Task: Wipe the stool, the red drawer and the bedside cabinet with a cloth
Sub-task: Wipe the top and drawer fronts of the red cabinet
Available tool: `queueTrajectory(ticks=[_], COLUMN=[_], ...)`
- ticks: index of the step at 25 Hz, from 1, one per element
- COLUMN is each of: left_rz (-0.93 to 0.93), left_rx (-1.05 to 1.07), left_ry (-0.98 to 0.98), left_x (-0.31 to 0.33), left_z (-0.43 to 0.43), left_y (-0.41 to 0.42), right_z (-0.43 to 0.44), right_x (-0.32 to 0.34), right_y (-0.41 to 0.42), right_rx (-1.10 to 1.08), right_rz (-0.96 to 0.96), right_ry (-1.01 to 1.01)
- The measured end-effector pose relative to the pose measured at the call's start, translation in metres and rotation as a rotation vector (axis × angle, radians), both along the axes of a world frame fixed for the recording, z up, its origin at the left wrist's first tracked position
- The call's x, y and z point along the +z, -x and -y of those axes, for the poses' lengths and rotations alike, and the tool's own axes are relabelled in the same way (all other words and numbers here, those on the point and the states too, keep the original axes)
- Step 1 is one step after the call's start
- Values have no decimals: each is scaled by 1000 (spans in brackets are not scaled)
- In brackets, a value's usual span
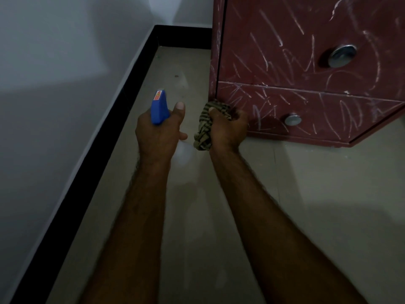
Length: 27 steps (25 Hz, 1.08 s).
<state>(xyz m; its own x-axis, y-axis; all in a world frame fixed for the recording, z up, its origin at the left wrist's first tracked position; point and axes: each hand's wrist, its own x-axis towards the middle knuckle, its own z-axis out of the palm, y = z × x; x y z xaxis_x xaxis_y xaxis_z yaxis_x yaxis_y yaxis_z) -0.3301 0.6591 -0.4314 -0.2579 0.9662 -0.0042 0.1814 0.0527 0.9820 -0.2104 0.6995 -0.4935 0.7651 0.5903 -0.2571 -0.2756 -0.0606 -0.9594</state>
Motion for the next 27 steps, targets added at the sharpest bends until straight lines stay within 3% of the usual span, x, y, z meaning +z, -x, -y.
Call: queueTrajectory(ticks=[27], left_rz=[26], left_rx=[5], left_ry=[-26], left_x=[10], left_z=[-4], left_y=[5], right_z=[-1], right_x=[39], right_y=[-2], right_rx=[66], right_rz=[139], right_ry=[-110])
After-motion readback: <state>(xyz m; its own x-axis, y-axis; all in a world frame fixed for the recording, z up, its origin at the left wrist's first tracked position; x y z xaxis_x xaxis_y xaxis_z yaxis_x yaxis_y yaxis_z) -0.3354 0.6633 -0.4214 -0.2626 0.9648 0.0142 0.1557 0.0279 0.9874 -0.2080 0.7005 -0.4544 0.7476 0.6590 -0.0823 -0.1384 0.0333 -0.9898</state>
